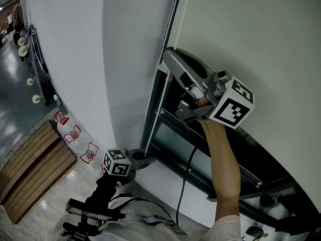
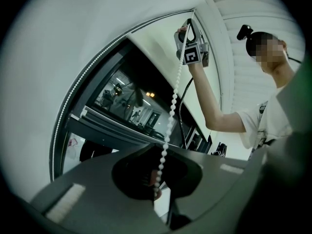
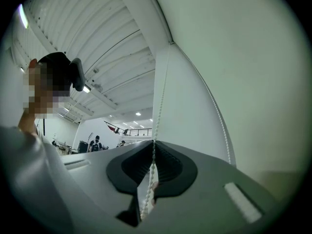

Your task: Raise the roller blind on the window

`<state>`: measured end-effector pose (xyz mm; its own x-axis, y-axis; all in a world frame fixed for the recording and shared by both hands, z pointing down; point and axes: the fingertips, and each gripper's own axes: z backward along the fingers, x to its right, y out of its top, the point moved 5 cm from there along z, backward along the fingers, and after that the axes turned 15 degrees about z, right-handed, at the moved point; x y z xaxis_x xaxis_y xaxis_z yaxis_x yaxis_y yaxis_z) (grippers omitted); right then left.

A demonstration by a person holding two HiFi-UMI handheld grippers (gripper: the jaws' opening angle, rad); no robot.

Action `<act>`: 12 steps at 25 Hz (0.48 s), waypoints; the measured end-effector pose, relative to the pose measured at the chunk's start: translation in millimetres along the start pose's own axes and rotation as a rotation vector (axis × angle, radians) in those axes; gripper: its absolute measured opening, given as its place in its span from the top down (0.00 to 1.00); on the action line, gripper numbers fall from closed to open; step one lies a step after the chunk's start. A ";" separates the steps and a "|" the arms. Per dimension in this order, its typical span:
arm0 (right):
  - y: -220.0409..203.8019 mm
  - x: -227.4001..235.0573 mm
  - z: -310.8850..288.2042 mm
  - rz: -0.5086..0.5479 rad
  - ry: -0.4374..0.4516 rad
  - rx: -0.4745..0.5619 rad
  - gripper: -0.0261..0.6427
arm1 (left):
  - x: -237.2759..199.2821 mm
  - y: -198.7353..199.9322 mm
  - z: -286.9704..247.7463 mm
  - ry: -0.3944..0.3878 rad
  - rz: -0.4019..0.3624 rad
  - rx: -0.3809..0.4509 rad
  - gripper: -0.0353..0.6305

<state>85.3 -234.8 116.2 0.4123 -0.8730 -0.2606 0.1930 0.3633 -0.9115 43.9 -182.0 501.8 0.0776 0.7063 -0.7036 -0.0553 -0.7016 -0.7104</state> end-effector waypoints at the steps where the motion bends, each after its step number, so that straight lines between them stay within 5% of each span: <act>1: -2.3 -1.9 0.7 0.005 0.001 -0.008 0.94 | 0.3 0.3 -0.2 -0.002 -0.001 0.000 0.95; 12: -64.6 -18.3 20.9 -0.038 -0.025 -0.079 0.94 | 5.3 6.9 -2.0 -0.011 -0.023 -0.001 0.95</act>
<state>83.9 -235.5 186.6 0.4283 -0.8769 -0.2183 0.1389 0.3026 -0.9429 45.9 -183.2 493.2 0.0683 0.7232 -0.6872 -0.0526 -0.6853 -0.7264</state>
